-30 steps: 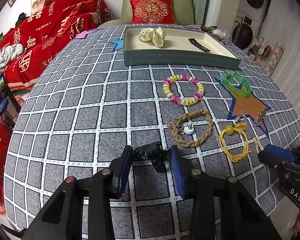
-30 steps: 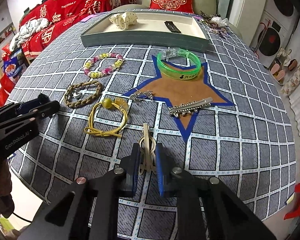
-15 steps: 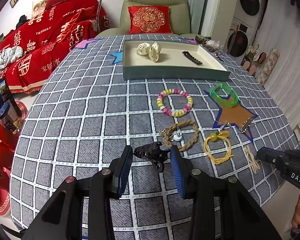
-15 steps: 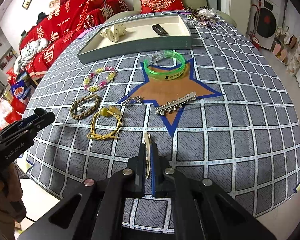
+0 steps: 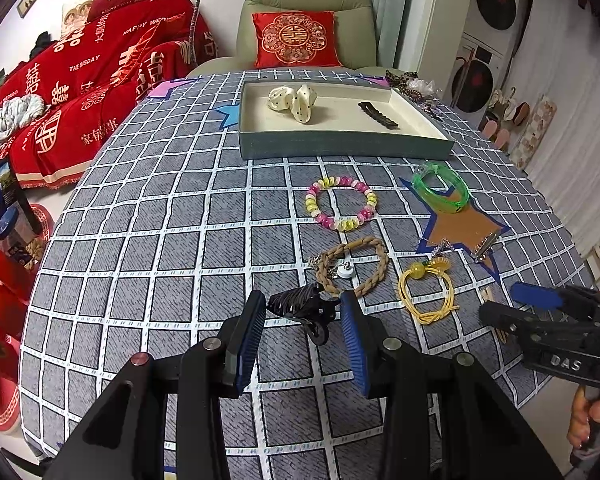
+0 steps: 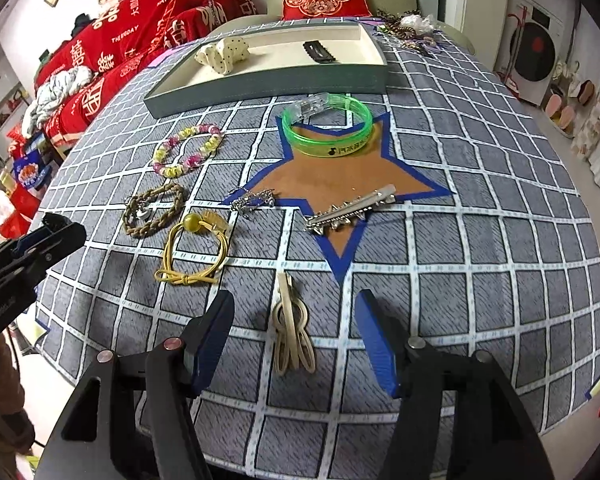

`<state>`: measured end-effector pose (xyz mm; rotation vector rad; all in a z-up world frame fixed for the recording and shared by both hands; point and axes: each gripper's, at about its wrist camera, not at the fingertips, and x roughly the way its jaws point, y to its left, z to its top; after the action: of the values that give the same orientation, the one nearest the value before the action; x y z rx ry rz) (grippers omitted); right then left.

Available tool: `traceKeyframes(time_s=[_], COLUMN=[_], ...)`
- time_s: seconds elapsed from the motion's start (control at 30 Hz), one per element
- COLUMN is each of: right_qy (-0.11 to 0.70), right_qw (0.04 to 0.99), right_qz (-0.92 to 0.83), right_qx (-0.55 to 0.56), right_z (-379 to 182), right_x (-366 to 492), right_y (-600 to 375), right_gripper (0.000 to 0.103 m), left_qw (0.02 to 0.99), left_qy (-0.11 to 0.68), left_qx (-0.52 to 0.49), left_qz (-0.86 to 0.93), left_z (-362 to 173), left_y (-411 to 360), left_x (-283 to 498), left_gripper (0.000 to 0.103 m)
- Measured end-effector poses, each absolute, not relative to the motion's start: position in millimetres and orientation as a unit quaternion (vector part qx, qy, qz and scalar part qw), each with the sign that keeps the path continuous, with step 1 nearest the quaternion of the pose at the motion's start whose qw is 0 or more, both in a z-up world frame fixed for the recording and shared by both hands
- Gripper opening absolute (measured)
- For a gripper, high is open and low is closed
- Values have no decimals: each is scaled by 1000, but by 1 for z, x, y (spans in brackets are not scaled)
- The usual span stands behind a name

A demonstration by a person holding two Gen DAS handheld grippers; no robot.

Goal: Organize jewelry
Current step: 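Grasp the black claw clip with the left tool while the right tool grasps the cream bow clip, then carry both clips into the tray and open both tools beside the scrunchie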

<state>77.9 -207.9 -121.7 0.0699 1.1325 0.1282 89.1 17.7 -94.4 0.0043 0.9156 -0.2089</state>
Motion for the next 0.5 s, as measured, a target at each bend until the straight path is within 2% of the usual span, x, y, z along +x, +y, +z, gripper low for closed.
traceKeyframes(time_s=[0.03,0.13,0.23,0.5], right_qy=[538,532,527,521], right_qw=[840,845,848,851], right_qz=[59,51,49,61], right_qx=[30,-6,-37,42], right_z=[-124,-124,-124,-111], right_x=[80,83,83,77], right_y=[-206,-198,-192,-213], right_gripper=[53,39,9,9], left_qw=[892,891,890,891], left_qy=[442,443,444,443], left_qx=[2,2,3,5], left_qz=[-101,-101,-101,-102], left_z=[-95,-96,-96,-92], left_y=[18,17,17,17], left_x=[89,89,88,88], left_gripper=[47,47,47,47])
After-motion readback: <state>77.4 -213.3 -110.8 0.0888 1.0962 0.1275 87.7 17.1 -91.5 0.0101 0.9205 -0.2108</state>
